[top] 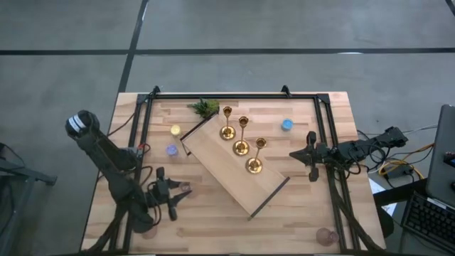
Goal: Pick & Place candle stick holders
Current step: Put the top left pink glass candle holder on the shelf
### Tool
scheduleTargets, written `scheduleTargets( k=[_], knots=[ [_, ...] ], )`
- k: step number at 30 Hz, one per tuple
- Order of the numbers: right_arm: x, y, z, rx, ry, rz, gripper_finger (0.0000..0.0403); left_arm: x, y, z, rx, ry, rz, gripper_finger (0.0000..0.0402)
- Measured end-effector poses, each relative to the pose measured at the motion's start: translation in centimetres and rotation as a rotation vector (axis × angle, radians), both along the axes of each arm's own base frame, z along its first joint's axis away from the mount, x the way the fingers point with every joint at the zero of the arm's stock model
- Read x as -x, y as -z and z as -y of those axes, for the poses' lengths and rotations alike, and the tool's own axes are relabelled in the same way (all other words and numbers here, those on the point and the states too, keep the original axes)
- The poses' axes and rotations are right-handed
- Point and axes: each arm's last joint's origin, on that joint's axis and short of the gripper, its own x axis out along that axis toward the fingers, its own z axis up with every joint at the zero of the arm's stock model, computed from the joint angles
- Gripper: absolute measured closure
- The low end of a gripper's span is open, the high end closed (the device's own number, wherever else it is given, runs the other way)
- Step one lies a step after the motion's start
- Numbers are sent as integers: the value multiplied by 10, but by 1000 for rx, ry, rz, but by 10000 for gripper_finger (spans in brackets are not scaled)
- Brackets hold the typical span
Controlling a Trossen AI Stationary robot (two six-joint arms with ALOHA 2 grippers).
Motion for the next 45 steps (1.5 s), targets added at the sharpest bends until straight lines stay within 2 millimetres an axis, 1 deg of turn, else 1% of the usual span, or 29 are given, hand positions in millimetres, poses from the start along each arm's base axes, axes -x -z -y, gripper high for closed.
scheduleTargets(
  k=[9, 13, 19, 23, 28, 32, 36, 41, 45],
  knots=[
    [0, 0, 0, 0, 0, 0, 394, -27, -30, -8, -59, -41, 31, 268],
    [0, 0, 0, 0, 0, 0, 394, -43, -39, -15, -63, -1, 47, 268],
    [0, 0, 0, 0, 0, 0, 394, -67, -51, -33, -20, 86, 98, 268],
    [0, 0, 0, 0, 0, 0, 394, -84, -53, -45, -3, 150, 135, 268],
    [0, 0, 0, 0, 0, 0, 394, -106, -49, -55, 2, 187, 153, 268],
    [0, 0, 0, 0, 0, 0, 394, -128, -45, -55, -5, 216, 129, 268],
    [0, 0, 0, 0, 0, 0, 394, -151, -46, -53, -59, 221, 99, 268],
    [0, 0, 0, 0, 0, 0, 394, -170, -51, -53, -81, 206, 62, 268],
    [0, 0, 0, 0, 0, 0, 394, -181, -53, -59, -85, 181, 17, 268]
  ],
)
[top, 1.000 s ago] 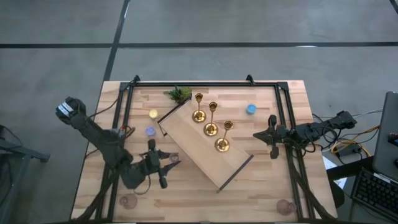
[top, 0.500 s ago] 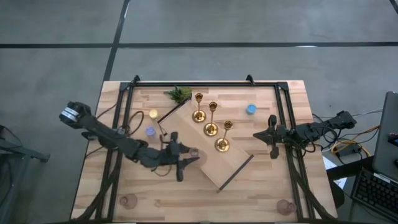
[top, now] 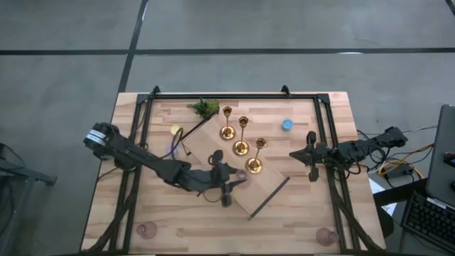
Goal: Pick & Place candle stick holders
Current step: Put the top left pink glass candle holder on the shelf
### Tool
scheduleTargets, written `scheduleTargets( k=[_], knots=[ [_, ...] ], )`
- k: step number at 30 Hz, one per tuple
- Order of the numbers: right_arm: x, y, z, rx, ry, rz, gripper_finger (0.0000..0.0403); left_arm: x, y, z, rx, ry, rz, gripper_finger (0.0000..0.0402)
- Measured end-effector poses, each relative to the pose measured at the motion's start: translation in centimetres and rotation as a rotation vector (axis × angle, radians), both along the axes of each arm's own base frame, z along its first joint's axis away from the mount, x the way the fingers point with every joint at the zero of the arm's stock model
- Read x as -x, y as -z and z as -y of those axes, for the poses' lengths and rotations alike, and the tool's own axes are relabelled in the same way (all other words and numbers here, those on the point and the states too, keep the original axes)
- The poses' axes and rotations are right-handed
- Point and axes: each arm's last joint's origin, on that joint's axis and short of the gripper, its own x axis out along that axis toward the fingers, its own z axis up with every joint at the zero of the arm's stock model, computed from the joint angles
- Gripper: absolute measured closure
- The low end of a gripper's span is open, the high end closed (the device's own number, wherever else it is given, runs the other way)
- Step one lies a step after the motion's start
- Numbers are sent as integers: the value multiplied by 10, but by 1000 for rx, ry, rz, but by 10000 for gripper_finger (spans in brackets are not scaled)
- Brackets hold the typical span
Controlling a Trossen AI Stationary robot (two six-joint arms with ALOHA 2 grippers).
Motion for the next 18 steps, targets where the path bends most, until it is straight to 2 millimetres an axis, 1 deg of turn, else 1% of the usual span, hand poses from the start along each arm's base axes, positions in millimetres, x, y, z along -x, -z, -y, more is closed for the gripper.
scheduleTargets(
  k=[7, 18],
  knots=[
    [0, 0, 0, 0, 0, 0, 394, -11, 6, -11, 30, -26, -63, 268],
    [0, 0, 0, 0, -1, 0, 394, -14, 10, -23, 118, -10, -96, 268]
  ],
)
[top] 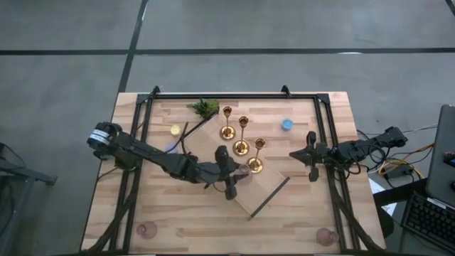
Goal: Pick & Place candle stick holders
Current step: Put the top left pink glass candle holder on the shelf
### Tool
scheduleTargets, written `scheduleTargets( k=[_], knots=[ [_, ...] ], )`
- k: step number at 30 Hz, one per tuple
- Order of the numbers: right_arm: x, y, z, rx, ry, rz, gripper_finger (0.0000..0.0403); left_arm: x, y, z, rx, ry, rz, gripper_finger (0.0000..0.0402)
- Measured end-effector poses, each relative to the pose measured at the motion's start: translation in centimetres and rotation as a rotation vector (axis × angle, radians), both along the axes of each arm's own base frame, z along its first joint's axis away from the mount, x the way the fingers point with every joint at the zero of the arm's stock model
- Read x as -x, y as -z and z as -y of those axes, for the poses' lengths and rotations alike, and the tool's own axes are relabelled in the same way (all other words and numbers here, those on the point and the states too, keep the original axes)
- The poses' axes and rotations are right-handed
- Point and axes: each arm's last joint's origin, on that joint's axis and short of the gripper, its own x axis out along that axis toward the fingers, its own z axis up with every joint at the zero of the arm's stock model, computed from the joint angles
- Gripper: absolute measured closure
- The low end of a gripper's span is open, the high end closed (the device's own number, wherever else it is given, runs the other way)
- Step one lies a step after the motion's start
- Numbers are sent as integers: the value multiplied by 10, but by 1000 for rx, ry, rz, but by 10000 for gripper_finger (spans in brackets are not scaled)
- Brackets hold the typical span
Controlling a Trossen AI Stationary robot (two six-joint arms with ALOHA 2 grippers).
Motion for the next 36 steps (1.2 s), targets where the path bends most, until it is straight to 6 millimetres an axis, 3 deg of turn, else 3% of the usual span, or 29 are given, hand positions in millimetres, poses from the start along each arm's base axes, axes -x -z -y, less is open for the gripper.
scheduleTargets(
  k=[36],
  knots=[
    [0, 0, 0, 0, 0, 0, 394, 0, 0, -1, -27, -2, -3, 268]
  ],
)
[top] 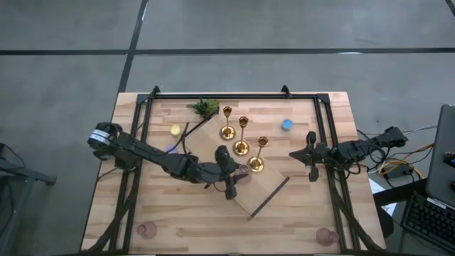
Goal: Pick & Place candle stick holders
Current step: Put the top left pink glass candle holder on the shelf
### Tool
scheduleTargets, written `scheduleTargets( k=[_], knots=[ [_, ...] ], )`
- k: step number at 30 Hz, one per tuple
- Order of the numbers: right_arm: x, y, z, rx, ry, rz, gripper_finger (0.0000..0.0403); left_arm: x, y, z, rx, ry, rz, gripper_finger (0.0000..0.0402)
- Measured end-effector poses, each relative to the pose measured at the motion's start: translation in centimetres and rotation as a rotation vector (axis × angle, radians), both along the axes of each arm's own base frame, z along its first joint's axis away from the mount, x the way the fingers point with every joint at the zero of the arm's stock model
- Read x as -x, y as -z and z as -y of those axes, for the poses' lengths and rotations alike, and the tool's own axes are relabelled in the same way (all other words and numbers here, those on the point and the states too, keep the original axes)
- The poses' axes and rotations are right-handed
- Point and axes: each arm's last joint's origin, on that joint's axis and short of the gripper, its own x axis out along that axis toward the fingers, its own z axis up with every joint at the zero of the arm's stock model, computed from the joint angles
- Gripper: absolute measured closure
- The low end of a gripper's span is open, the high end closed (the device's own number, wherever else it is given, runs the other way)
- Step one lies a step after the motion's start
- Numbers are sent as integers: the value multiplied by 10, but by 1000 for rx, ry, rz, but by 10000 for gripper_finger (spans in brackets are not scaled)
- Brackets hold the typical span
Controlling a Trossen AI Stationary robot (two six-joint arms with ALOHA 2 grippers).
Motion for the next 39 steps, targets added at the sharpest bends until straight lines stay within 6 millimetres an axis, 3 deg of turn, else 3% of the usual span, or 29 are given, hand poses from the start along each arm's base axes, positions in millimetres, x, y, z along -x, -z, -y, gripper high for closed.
scheduleTargets(
  k=[11, 19, 39],
  knots=[
    [0, 0, 0, 0, 0, 1, 394, -2, 1, 0, -9, -2, 17, 266],
    [0, 0, 0, 0, 0, 0, 394, -12, 12, 4, -10, 3, 33, 259],
    [0, 0, 0, 0, 0, 0, 394, -12, 11, 7, 18, 58, 42, 257]
  ],
)
